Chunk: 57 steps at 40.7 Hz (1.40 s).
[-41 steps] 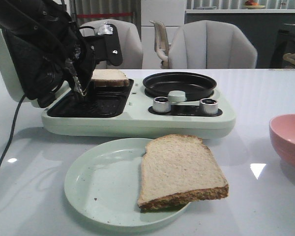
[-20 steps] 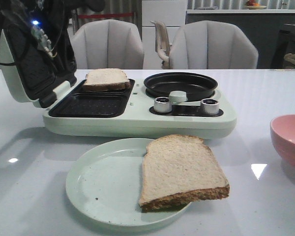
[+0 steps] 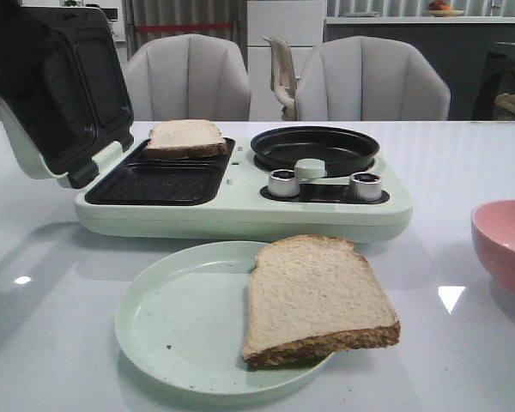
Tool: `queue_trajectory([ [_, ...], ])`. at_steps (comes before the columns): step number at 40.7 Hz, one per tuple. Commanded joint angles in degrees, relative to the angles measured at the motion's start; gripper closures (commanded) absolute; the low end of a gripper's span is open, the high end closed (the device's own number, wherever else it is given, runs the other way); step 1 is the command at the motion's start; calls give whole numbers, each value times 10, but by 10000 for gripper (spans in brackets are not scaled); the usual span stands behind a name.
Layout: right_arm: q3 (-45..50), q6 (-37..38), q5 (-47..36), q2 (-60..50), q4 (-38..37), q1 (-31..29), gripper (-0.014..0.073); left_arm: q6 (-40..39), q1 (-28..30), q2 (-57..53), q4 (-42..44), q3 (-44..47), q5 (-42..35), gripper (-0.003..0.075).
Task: Make breakfast with bread and shrimp
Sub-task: 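Reach the right gripper to the remaining bread slice and grasp it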
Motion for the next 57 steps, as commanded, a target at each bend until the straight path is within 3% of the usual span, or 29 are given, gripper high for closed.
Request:
queue_trajectory([
  [1,-14,-2,-40,1,0,-3,109,55,-3,-57,-76,-13,-12,219],
  [10,-14,-2,-32,11,18,-3,109,84,-3,-150,-114,34,-16,219],
  [16,-14,-6,11,43,122,0,109,84,-3,-202,-114,81,-16,219],
  [22,-14,-81,58,114,232,39,109,84,-3,-232,-118,102,-16,219],
  [31,-14,-156,6,245,367,132,109,84,-3,-232,-119,101,-17,219],
  [39,-41,-159,-60,376,398,187,109,84,-3,-231,-120,101,-28,219],
  [57,-197,-161,-7,567,399,197,112,84,-3,-231,-120,101,-33,219],
])
